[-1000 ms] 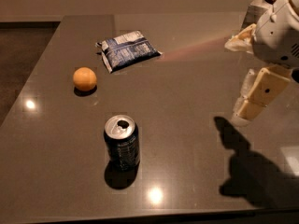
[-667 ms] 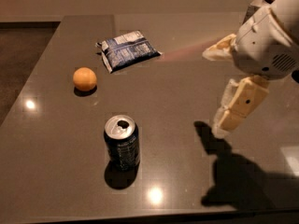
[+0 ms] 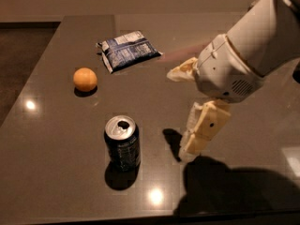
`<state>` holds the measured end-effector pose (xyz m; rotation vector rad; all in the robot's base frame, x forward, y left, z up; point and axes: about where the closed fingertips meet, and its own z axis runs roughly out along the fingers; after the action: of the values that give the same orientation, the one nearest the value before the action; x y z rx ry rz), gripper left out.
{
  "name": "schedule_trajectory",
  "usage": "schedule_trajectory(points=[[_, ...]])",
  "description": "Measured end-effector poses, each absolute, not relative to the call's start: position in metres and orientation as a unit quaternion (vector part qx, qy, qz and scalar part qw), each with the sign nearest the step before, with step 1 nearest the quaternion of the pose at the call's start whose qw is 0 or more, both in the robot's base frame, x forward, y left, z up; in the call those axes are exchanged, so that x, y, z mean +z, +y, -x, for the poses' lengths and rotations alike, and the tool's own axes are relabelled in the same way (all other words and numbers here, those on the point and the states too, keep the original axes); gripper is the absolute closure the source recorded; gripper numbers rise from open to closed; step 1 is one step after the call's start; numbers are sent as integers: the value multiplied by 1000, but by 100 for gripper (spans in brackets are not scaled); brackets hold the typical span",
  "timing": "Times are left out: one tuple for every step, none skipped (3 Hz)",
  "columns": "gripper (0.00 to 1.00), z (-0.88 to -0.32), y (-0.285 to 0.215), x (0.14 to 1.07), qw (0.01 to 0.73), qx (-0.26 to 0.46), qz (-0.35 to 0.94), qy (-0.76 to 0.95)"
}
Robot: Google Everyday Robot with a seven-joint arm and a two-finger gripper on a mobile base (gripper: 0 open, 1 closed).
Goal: Knock pepsi can over
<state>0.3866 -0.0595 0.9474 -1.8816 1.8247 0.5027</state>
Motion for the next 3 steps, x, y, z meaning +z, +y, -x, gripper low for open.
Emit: schedule_trajectory(points=[[0, -382, -38, 933, 238, 208, 685, 657], [0, -377, -22, 918, 245, 232, 679, 652], [0, -374, -10, 910, 252, 251, 676, 645]])
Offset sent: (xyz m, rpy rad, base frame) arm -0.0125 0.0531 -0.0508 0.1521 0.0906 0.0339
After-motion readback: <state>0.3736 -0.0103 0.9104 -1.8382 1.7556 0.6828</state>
